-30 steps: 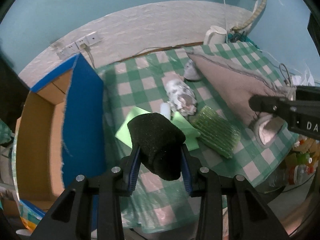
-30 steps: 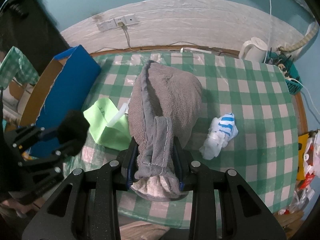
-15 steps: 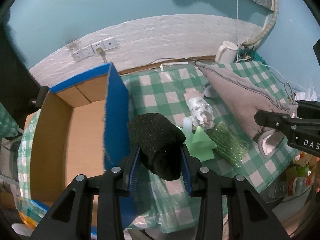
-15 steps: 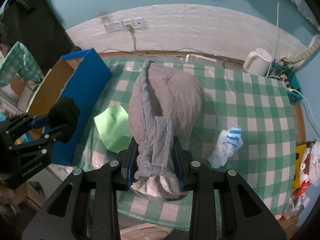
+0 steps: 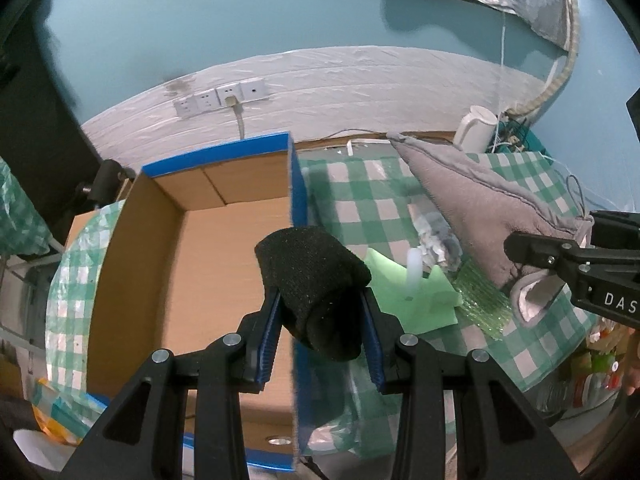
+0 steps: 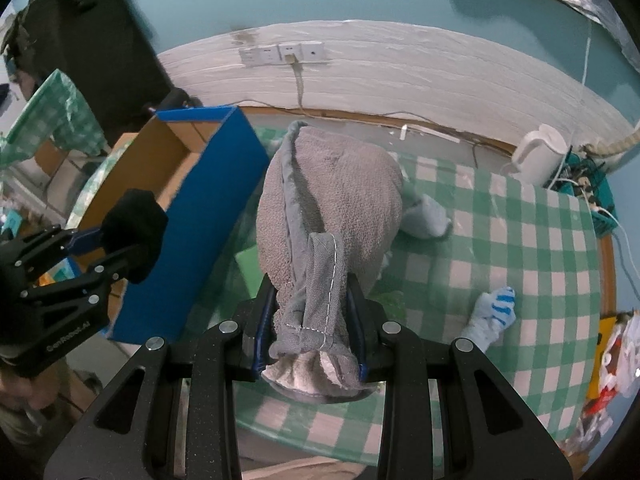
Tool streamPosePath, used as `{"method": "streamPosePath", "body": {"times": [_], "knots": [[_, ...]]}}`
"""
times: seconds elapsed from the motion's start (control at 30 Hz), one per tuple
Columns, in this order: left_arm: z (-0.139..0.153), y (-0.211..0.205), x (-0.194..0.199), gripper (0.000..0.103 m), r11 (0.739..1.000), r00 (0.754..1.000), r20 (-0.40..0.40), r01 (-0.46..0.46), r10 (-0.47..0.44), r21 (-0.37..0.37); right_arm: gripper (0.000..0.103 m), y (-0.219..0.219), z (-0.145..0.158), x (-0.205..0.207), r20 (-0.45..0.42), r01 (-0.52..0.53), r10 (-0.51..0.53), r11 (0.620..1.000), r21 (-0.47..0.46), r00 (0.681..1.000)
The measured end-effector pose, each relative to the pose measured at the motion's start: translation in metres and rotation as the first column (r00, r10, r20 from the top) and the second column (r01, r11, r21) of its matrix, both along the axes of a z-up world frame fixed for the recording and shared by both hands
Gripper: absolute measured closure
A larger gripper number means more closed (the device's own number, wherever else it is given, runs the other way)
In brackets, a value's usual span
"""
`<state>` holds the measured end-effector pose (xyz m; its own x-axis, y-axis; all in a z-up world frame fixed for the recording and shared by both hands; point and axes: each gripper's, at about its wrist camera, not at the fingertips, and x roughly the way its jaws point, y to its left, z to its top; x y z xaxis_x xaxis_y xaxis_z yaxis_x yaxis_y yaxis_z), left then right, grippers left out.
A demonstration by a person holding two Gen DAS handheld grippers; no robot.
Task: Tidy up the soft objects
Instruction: 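Carry black foam with left tool while right tool carries grey towel to box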
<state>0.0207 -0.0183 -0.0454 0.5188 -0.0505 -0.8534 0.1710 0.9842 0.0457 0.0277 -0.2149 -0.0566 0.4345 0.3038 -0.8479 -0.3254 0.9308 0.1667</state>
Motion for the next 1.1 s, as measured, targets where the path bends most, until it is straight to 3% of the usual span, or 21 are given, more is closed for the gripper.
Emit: {"method": "streamPosePath", "body": {"times": [0.63, 1.1], "knots": [[0.011, 0.07, 0.0, 0.065, 0.993, 0.994, 0.019, -0.103, 0.104, -0.049, 0.072, 0.088, 0.028, 0.007, 0.033, -0.12, 0.12, 0.993, -0.022, 0.992], [0.008, 0.124, 0.002, 0.065, 0.981, 0.982, 0.014, -0.189, 0.19, -0.05, 0.072, 0.161, 0.027, 0.018, 0.011, -0.212, 0.213, 0.977, -0.036, 0.977]]}}
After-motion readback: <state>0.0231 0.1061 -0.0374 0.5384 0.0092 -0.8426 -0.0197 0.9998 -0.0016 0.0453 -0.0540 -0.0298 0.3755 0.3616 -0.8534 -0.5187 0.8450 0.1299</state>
